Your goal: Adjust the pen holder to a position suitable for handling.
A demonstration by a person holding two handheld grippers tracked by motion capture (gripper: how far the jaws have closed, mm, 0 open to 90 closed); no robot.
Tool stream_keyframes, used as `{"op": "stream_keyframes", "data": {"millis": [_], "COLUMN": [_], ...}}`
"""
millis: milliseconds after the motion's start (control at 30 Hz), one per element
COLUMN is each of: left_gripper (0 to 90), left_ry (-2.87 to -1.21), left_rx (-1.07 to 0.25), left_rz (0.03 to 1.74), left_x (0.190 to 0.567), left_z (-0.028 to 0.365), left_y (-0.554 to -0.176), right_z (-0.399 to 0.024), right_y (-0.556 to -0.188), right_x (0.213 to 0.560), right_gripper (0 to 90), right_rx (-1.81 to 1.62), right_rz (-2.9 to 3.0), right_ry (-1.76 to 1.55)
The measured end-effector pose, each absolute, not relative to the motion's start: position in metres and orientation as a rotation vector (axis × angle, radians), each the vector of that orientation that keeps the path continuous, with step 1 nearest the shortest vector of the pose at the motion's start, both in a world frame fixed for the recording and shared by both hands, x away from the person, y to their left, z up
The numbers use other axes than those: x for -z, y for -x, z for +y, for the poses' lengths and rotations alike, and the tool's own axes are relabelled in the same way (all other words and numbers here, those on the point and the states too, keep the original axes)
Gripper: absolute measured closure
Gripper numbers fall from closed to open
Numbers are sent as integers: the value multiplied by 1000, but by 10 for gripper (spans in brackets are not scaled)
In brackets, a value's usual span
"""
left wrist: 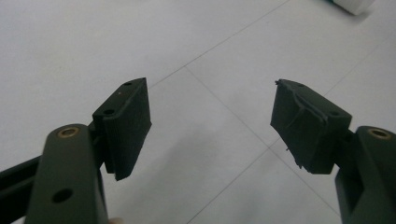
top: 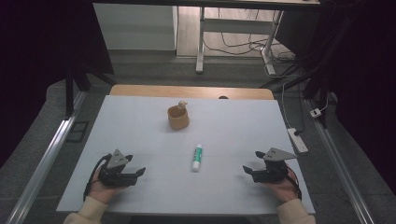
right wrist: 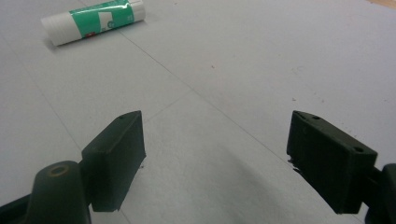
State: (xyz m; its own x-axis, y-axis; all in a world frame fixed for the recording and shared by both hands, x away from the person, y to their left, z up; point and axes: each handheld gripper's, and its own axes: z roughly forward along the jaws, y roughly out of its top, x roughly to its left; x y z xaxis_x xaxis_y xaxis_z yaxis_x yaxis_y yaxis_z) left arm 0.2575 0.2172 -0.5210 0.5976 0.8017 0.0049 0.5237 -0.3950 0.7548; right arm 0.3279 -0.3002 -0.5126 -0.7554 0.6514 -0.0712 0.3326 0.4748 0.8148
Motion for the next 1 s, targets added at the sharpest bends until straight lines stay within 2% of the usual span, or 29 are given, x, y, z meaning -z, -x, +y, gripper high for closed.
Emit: {"op": "stream_keyframes", "data": {"millis": [767,1000], "left_gripper": [283,285], "left_ry": [-2110,-2112], "left_rx": [-472,-440], "left_rz": [979,946], "left_x": [508,494], "left_z": [189,180], "left_y": [-282,-302], "right_z": [-302,-303], "right_y": [-322,-321], "right_x": [511,511], "right_gripper": [198,200], "right_rx": [-1191,-1204], "right_rz": [2344,2339], "right_ry": [-830,-839]}}
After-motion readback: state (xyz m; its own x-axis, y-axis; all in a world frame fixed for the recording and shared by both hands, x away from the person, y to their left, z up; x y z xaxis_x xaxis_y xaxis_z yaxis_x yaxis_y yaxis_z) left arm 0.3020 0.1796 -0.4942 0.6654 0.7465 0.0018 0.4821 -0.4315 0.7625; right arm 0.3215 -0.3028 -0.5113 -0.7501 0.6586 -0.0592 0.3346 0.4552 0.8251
